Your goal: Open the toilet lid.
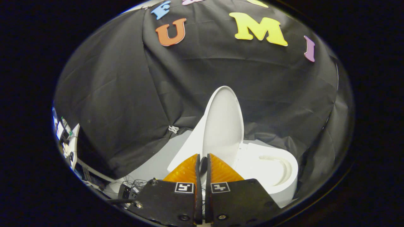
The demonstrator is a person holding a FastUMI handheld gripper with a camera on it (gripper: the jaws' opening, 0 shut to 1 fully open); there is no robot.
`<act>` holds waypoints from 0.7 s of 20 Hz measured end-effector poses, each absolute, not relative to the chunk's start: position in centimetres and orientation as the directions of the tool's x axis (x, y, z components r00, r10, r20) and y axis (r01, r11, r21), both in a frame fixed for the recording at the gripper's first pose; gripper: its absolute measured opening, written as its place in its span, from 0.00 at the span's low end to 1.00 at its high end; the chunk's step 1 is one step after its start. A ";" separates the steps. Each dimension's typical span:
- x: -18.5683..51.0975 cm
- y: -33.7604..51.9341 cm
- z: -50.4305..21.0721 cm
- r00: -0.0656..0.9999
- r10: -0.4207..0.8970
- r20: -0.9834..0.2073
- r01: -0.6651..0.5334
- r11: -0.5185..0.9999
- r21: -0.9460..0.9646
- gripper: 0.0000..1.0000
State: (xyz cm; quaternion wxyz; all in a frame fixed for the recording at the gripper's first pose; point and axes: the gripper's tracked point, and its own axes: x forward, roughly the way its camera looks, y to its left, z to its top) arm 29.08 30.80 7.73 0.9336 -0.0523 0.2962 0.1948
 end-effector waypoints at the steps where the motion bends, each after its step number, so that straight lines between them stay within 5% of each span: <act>1: 29.2 30.8 7.7 0.750 0.330 -0.574 -0.394 0.919 0.013 0.07; 14: 29.9 29.9 8.0 0.797 0.260 -0.545 -0.333 0.942 -0.038 0.08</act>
